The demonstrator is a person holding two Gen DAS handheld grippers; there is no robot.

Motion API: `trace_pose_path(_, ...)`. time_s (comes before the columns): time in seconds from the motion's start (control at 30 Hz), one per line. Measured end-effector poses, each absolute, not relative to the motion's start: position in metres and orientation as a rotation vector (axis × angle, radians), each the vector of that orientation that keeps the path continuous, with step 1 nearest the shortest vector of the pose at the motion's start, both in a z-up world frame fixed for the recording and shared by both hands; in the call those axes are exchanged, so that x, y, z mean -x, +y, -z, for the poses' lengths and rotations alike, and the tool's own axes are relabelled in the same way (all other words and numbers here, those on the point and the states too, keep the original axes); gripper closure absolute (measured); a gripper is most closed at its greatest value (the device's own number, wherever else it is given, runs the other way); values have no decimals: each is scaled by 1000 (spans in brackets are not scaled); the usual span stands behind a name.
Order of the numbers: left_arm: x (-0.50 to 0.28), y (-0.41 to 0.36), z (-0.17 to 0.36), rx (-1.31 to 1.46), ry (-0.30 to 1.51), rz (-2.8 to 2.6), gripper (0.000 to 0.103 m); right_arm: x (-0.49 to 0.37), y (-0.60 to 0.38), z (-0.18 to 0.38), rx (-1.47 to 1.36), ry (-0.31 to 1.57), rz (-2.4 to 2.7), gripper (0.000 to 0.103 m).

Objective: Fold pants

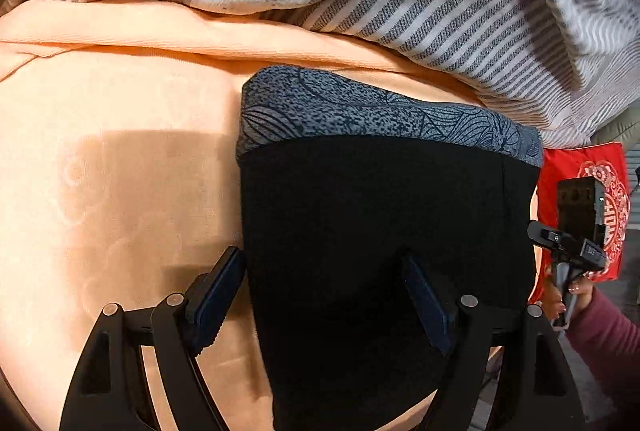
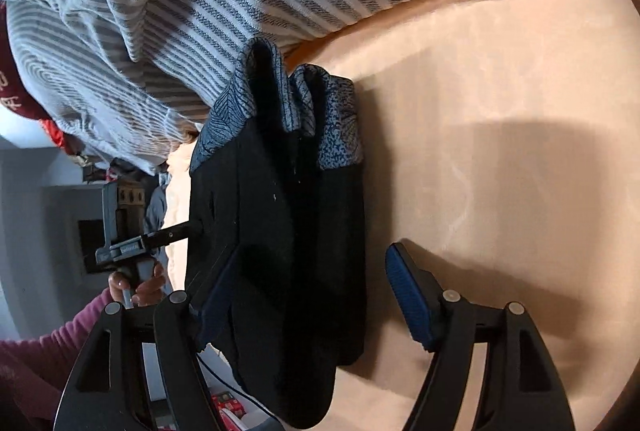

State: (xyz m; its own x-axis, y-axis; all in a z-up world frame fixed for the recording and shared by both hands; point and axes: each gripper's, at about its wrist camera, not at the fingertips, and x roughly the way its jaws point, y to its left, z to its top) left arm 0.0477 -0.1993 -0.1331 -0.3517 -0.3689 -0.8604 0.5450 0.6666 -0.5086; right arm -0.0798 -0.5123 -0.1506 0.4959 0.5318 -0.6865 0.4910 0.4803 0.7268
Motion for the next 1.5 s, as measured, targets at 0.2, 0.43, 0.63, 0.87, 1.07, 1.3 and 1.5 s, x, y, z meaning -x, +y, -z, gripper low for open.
trace_pose_path(0.2, -53, -195, 144, -82, 1728, 978, 15, 69, -506, 161, -1184, 1101, -99, 26)
trace_pose_path(0.43, -45, -189, 140, -43, 1676, 932, 19, 53, -499, 162, -1200, 1152, -47, 37)
trace_pose_path(0.63, -33, -178, 114, -15, 1616, 882, 34, 55, -494, 139, -1199, 1119, -45, 55)
trace_pose_path(0.87, -12, -168, 69, -50, 1557, 884, 35, 74, -485, 105, -1212, 1081, -96, 56)
trace_pose_path(1.07, 28, -161, 45, -103, 1527, 853, 35, 108, -470, 85, -1201, 1099, -111, 56)
trace_pose_path(1.3, 75, -140, 66, -134, 1584, 800, 34, 147, -438, 97, -1187, 1171, -93, 56)
trace_pose_path(1.5, 89, -125, 73, -187, 1552, 738, 25, 165, -427, 109, -1123, 1230, 52, 45)
